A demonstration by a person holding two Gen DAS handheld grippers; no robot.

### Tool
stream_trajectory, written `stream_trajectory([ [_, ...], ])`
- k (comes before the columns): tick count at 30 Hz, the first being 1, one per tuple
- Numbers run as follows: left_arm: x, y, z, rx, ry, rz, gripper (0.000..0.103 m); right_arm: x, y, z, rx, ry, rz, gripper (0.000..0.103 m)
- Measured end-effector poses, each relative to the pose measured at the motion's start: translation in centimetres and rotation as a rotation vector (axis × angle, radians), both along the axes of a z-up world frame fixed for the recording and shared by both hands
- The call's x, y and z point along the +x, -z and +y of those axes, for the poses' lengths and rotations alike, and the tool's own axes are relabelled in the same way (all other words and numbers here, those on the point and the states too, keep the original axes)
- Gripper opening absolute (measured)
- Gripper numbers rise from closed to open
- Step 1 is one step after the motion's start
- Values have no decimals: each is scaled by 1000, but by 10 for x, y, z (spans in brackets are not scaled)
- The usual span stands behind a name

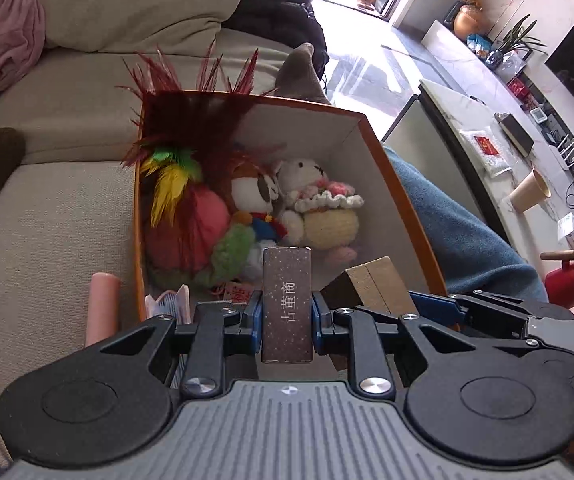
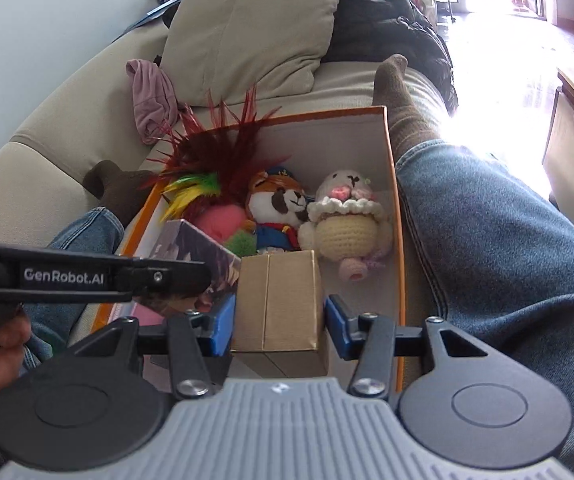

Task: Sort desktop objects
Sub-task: 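Carry both small boxes over the shoebox and lower them inside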

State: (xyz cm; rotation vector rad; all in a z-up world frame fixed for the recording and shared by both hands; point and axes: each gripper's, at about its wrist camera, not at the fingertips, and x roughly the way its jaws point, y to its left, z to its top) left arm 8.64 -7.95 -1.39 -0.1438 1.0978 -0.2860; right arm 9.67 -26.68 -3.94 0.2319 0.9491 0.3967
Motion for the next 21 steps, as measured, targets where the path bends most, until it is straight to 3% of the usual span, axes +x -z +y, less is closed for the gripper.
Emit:
stream_trajectory([
  [4, -3, 6, -1, 50, -2, 3, 26, 2, 10, 6, -19, 8, 19, 51],
  [11, -3, 12, 5, 38, -14, 61, 26, 3, 9, 10, -41, 22, 10, 51],
  [21, -4, 13, 6, 33, -25, 66, 27, -1, 10, 12, -64, 19, 14, 51],
])
